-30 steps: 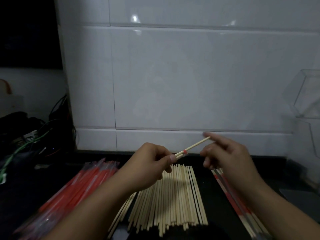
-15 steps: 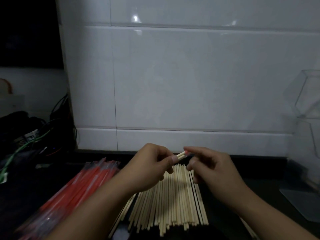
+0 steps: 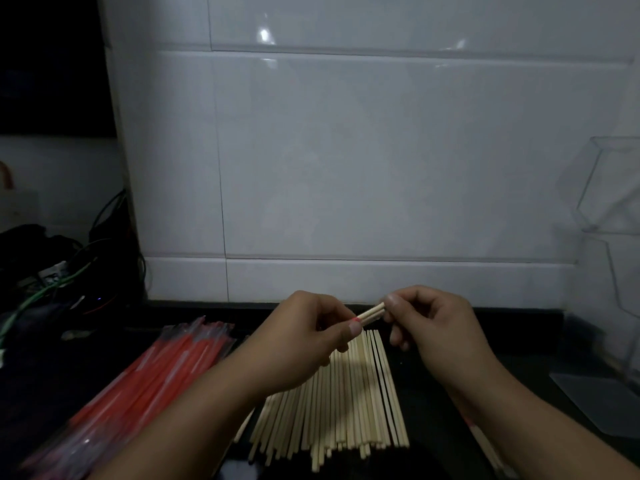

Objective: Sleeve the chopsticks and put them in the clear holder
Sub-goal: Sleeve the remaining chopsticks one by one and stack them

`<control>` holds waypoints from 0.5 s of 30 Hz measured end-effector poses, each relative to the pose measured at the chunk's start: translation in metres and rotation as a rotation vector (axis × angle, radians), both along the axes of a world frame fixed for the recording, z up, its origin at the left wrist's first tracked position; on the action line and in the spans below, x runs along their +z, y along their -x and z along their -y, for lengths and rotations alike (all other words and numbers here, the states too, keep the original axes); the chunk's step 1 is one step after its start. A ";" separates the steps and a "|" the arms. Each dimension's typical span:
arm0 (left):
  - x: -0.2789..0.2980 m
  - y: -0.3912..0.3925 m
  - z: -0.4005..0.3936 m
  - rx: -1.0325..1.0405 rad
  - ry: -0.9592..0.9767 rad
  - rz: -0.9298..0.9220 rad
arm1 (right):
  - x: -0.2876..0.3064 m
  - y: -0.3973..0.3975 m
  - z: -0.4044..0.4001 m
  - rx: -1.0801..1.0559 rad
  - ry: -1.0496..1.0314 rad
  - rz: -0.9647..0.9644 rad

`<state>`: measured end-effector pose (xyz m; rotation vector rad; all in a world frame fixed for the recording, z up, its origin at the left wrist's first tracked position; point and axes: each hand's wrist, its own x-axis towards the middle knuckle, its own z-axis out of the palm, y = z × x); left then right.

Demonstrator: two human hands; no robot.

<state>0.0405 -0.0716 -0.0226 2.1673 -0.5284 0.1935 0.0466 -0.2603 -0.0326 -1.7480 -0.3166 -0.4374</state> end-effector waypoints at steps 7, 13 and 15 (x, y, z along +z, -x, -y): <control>0.004 -0.002 -0.007 0.008 0.030 -0.026 | 0.002 -0.012 0.011 -0.152 -0.090 0.089; 0.003 -0.002 -0.005 0.008 0.020 -0.025 | 0.000 -0.013 0.011 -0.177 -0.062 0.120; 0.001 -0.002 -0.004 0.022 0.006 -0.016 | 0.002 -0.011 0.011 -0.161 -0.094 0.098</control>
